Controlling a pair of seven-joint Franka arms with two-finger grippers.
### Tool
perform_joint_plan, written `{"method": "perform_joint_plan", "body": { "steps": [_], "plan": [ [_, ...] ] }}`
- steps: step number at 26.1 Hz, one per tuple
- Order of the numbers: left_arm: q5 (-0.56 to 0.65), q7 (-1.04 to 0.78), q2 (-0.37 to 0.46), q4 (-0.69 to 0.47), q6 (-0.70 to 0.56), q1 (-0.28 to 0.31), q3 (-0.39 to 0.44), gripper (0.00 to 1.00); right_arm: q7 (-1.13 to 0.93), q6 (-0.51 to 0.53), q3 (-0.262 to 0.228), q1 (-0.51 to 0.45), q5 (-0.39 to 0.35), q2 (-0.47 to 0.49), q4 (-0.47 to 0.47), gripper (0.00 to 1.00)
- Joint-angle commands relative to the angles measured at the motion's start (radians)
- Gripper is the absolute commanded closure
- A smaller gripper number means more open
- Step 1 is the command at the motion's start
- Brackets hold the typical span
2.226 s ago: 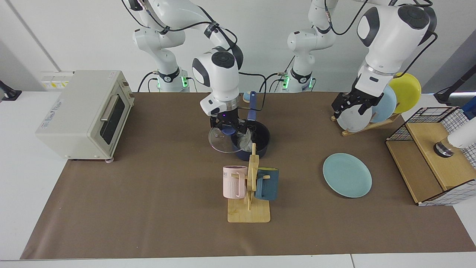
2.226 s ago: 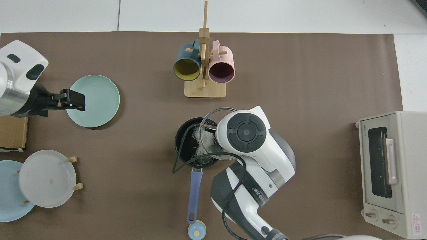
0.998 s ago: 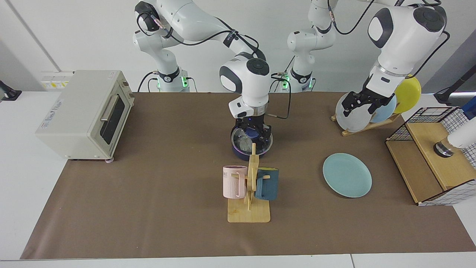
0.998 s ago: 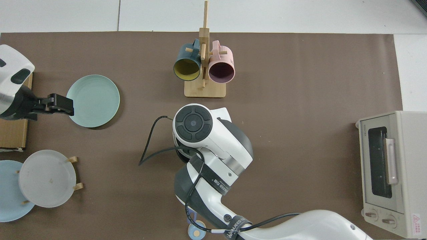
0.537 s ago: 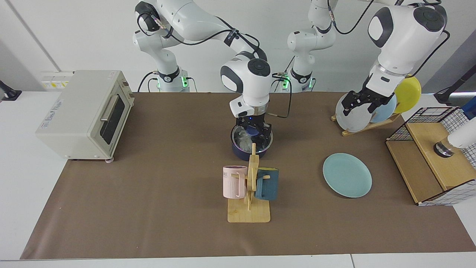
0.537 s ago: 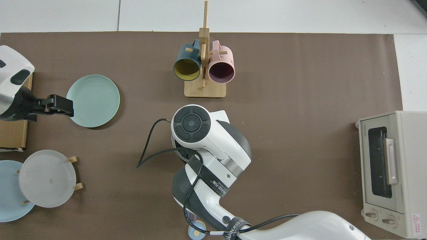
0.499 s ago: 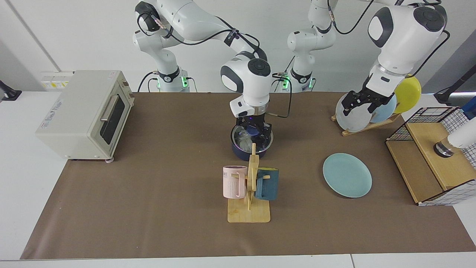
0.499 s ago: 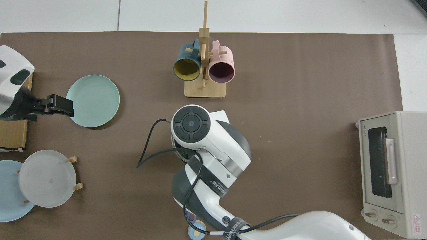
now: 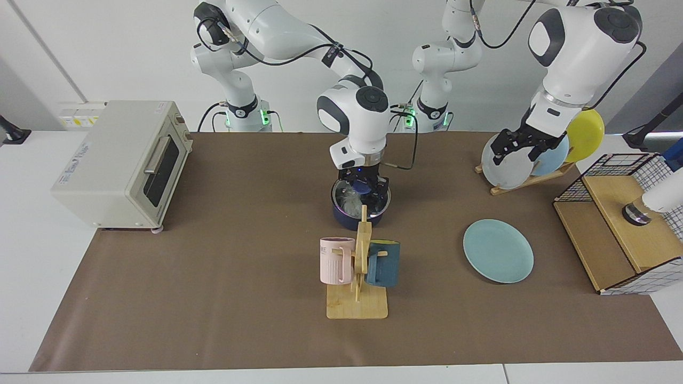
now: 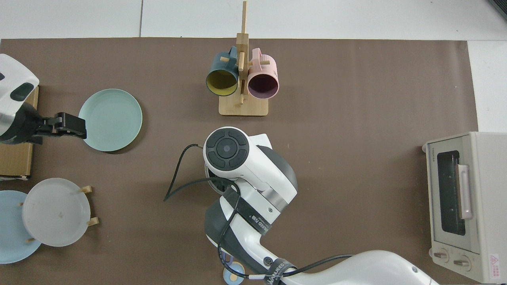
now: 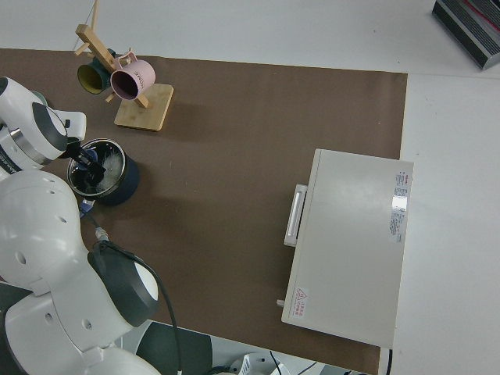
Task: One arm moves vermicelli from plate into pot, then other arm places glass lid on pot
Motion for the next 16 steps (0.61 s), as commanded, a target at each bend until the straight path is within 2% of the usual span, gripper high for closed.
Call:
{"method": "perform_joint_plan", "body": {
  "steps": [1, 8, 16],
  "plan": [
    [0.006, 0.001, -0.022, -0.021, 0.0, -0.009, 0.008, 0.0, 0.022, -0.008, 0.02, -0.021, 0.019, -0.011, -0.014, 1.0],
    [0.006, 0.0, -0.022, -0.021, 0.0, -0.009, 0.007, 0.0, 0.022, -0.015, 0.022, -0.021, 0.048, -0.013, -0.013, 1.0],
    [0.006, 0.001, -0.022, -0.021, 0.0, -0.009, 0.007, 0.0, 0.017, -0.026, 0.022, -0.027, 0.048, -0.019, -0.022, 1.0]
  ]
}}
